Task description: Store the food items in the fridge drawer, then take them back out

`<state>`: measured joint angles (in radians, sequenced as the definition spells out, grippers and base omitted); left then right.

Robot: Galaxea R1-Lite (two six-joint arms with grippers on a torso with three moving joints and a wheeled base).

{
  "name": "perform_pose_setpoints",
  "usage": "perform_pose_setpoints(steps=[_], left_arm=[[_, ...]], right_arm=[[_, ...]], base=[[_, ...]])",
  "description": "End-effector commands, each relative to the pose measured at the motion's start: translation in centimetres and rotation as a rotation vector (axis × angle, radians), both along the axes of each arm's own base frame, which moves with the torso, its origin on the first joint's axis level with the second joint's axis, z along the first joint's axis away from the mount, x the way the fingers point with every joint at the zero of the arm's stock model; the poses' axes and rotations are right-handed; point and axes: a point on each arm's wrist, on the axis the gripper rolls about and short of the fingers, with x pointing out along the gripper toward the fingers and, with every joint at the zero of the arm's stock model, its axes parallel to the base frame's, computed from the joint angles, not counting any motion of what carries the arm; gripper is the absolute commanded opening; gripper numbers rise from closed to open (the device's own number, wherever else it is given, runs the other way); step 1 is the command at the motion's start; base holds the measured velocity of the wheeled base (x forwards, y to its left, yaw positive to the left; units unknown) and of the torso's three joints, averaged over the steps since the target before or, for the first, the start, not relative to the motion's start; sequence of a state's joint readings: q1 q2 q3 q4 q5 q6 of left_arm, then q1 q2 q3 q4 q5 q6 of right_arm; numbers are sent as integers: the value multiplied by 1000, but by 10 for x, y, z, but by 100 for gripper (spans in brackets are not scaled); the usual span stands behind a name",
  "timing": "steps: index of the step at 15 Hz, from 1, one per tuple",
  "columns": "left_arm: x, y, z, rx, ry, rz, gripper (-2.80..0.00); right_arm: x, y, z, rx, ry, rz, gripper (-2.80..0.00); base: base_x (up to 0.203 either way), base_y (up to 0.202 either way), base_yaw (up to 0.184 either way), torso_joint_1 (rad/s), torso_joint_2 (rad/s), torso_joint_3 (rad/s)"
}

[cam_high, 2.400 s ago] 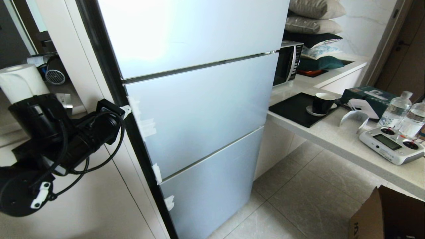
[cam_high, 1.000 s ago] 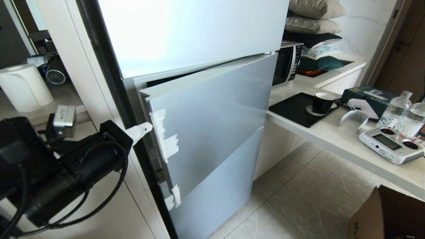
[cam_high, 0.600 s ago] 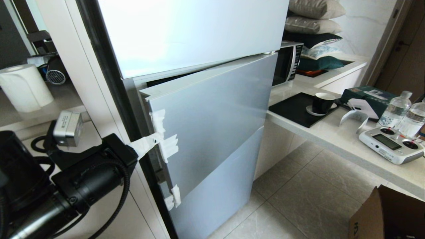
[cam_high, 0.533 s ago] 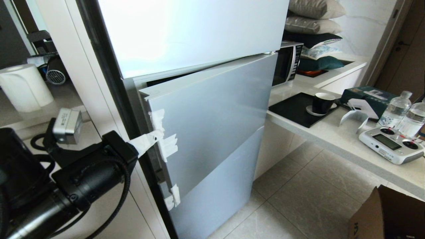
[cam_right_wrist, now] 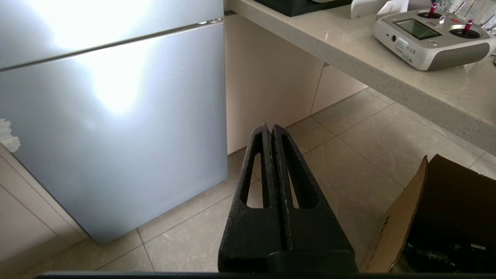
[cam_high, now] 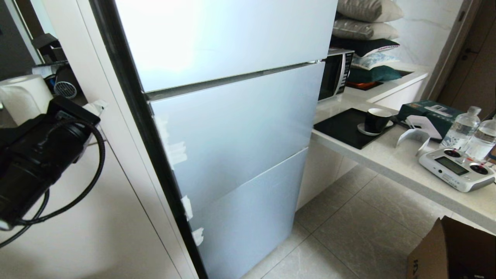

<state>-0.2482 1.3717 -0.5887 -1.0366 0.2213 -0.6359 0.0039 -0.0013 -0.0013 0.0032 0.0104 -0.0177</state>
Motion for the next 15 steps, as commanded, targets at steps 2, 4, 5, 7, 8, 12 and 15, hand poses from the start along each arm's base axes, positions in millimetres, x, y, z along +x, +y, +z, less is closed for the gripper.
perform_pose_setpoints(steps=[2, 4, 5, 7, 8, 12, 15], left_arm=[[40, -8, -38, 30, 142, -29, -280], [65, -25, -57, 38, 137, -72, -280], [67, -35, -57, 34, 86, -100, -280], [67, -39, -63, 39, 98, -98, -280], [71, -41, -66, 40, 105, -96, -280], [76, -43, -66, 26, 101, -43, -280], [67, -40, -59, 20, 82, -41, -280]], right_arm=[[0, 0, 0, -1, -1, 1, -280], [0, 0, 0, -1, -1, 1, -280], [0, 0, 0, -1, -1, 1, -280], [0, 0, 0, -1, -1, 1, -280], [0, 0, 0, -1, -1, 1, -280], [0, 0, 0, -1, -1, 1, -280], [0, 0, 0, -1, 0, 1, -280]], base=[[0, 0, 0, 0, 0, 0], [0, 0, 0, 0, 0, 0], [0, 0, 0, 0, 0, 0], [0, 0, 0, 0, 0, 0], [0, 0, 0, 0, 0, 0], [0, 0, 0, 0, 0, 0], [0, 0, 0, 0, 0, 0]])
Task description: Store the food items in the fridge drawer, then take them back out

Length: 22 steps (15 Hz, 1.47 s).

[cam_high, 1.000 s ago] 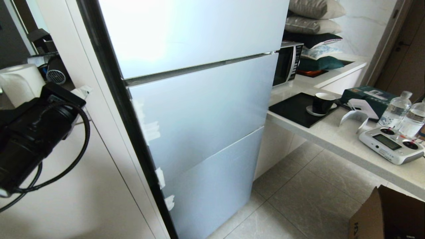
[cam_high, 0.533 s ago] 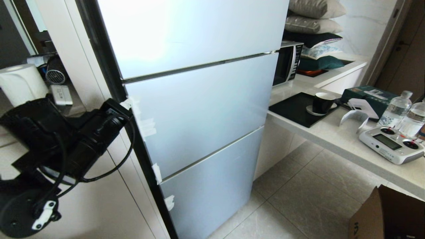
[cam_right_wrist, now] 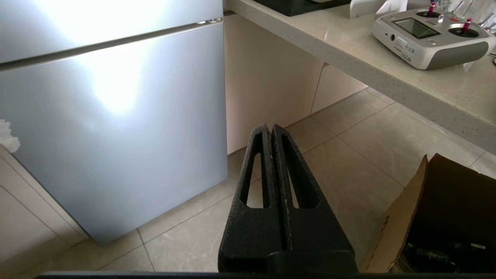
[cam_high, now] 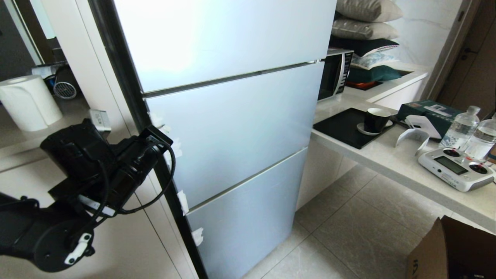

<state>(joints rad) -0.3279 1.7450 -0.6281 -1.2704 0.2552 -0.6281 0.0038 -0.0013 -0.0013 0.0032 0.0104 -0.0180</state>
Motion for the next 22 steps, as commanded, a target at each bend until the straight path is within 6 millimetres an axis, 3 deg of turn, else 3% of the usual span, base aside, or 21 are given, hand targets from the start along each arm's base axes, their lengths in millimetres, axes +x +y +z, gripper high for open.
perform_pose_setpoints(steps=[1, 6, 9, 13, 17, 22], left_arm=[[-11, 4, 6, -11, -19, 4, -280], [-37, 16, 23, -25, -74, 15, -280], [-29, 19, 21, -20, -67, 37, -280], [0, 33, 16, -20, -56, 133, -280], [18, 31, 8, -21, -38, 145, -280], [16, 17, 2, -16, -19, 90, -280]], right_arm=[[0, 0, 0, 0, 0, 1, -280], [0, 0, 0, 0, -1, 1, -280], [0, 0, 0, 0, -1, 1, -280], [0, 0, 0, 0, -1, 1, -280], [0, 0, 0, 0, -1, 1, -280], [0, 0, 0, 0, -1, 1, -280]], base=[[0, 0, 0, 0, 0, 0], [0, 0, 0, 0, 0, 0], [0, 0, 0, 0, 0, 0], [0, 0, 0, 0, 0, 0], [0, 0, 0, 0, 0, 0], [0, 0, 0, 0, 0, 0]])
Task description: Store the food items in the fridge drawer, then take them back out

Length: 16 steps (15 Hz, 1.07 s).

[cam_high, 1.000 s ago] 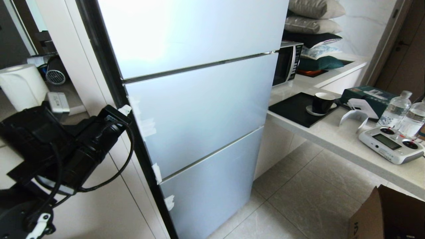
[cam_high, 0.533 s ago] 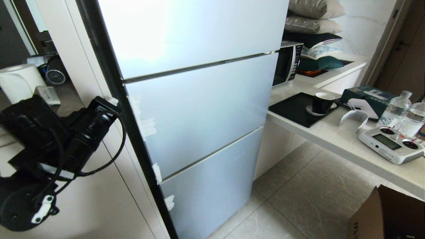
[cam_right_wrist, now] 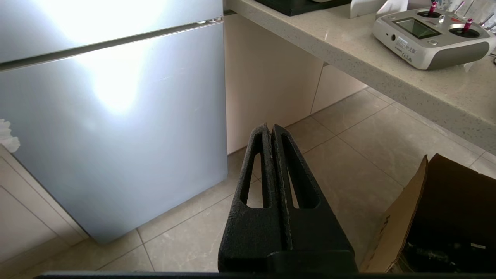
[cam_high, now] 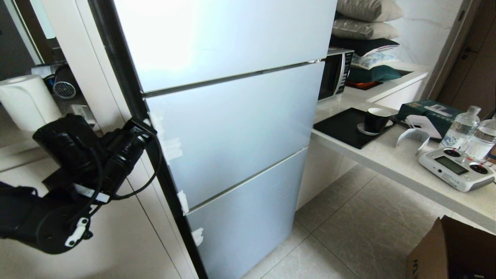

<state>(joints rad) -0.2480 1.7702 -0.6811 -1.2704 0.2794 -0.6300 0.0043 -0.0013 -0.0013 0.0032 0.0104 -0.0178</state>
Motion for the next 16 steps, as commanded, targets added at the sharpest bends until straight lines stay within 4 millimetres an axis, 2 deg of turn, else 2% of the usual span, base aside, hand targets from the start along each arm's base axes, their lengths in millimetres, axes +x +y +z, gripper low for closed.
perform_pose_setpoints(steps=[1, 5, 13, 16], left_arm=[[-4, -8, -3, -2, 6, -27, -280], [-20, -25, 0, 1, 6, -96, -280], [-34, -32, 0, 5, 10, -136, -280], [-50, -39, 2, 6, 9, -184, -280]], right_arm=[[0, 0, 0, -1, -1, 1, -280], [0, 0, 0, -1, -1, 1, -280], [0, 0, 0, -1, -1, 1, -280], [0, 0, 0, -1, -1, 1, -280]], base=[[0, 0, 0, 0, 0, 0], [0, 0, 0, 0, 0, 0], [0, 0, 0, 0, 0, 0], [0, 0, 0, 0, 0, 0]])
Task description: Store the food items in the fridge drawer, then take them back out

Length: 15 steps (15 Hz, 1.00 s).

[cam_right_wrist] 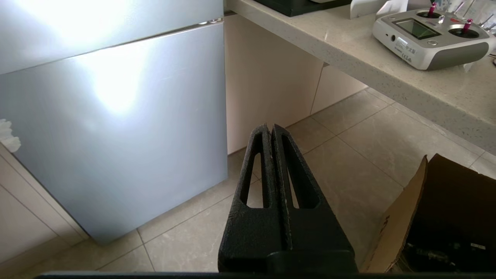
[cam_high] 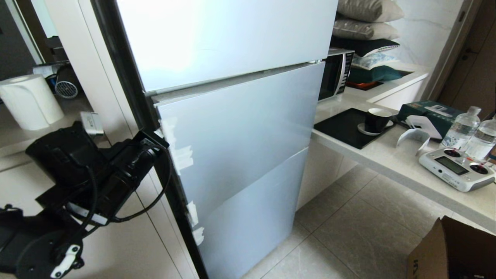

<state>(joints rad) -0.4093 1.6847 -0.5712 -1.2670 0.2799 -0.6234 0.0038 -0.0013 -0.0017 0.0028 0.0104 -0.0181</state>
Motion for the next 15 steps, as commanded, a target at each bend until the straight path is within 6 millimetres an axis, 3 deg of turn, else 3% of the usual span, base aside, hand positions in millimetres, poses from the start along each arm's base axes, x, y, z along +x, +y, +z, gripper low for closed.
perform_pose_setpoints(steps=[1, 11, 15], left_arm=[[-16, -8, 4, -11, -14, -50, -280], [-66, -50, -1, -1, 6, -301, -280], [-99, -52, -9, 38, 17, -588, -280]], right_arm=[[0, 0, 0, 0, 0, 1, -280], [0, 0, 0, 0, 0, 1, -280], [0, 0, 0, 0, 0, 1, -280]], base=[[0, 0, 0, 0, 0, 0], [0, 0, 0, 0, 0, 0], [0, 0, 0, 0, 0, 0]])
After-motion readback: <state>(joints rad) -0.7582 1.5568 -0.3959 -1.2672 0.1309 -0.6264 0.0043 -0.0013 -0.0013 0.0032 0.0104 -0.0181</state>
